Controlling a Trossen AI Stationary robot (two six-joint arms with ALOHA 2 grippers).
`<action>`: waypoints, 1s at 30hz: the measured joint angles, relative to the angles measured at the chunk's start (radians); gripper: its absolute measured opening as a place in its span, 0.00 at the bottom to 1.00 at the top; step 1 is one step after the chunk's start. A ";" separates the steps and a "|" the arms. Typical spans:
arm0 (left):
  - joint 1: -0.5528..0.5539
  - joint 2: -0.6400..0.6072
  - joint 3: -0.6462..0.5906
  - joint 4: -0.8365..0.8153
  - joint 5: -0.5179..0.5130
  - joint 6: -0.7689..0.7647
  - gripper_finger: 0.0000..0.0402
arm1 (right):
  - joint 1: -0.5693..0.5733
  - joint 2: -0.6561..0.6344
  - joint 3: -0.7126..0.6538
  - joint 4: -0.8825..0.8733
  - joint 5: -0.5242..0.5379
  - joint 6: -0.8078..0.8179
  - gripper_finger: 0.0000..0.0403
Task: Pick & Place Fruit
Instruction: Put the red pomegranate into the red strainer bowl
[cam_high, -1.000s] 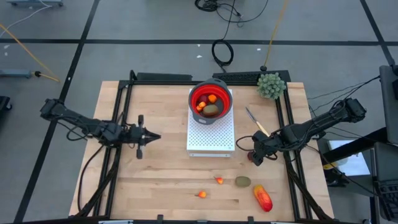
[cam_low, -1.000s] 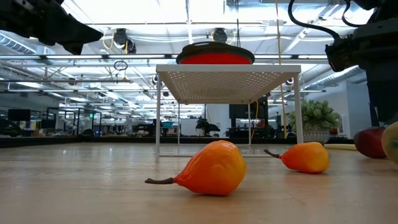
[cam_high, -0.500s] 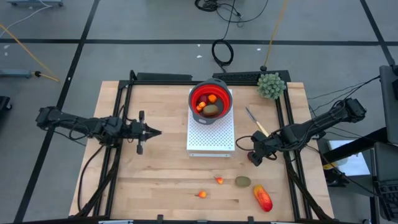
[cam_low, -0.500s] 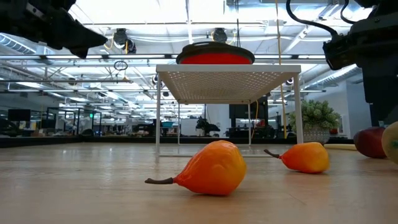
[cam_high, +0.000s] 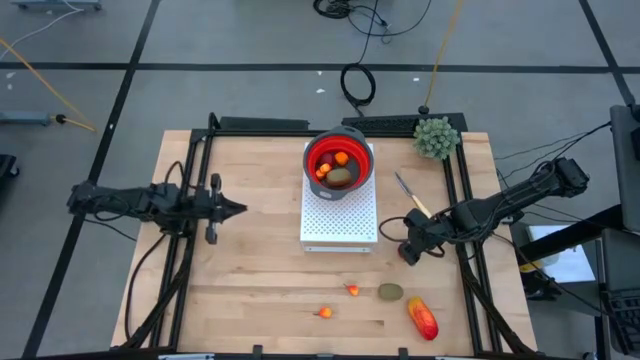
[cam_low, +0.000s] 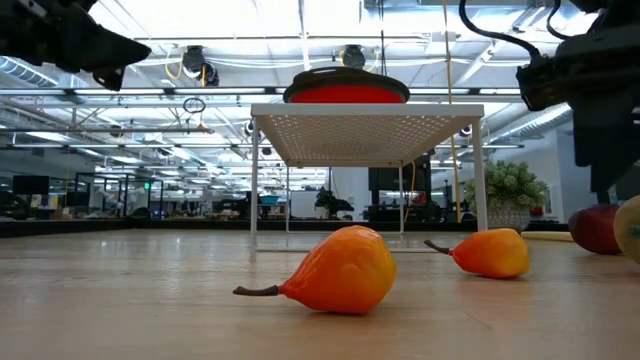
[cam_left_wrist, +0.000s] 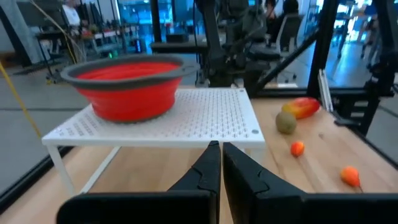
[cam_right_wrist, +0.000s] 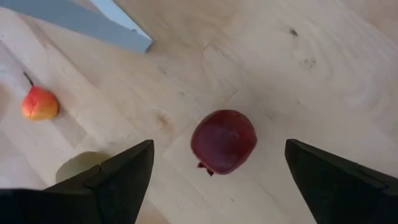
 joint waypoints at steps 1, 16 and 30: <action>0.000 -0.015 -0.012 0.006 0.000 0.001 0.05 | -0.002 0.000 -0.006 0.005 0.001 0.001 0.89; -0.001 -0.155 -0.210 0.085 0.021 -0.046 0.05 | -0.029 0.003 -0.148 0.201 -0.008 0.055 0.89; 0.000 -0.155 -0.210 0.084 0.022 -0.071 0.05 | -0.028 0.094 -0.190 0.241 -0.008 0.050 0.89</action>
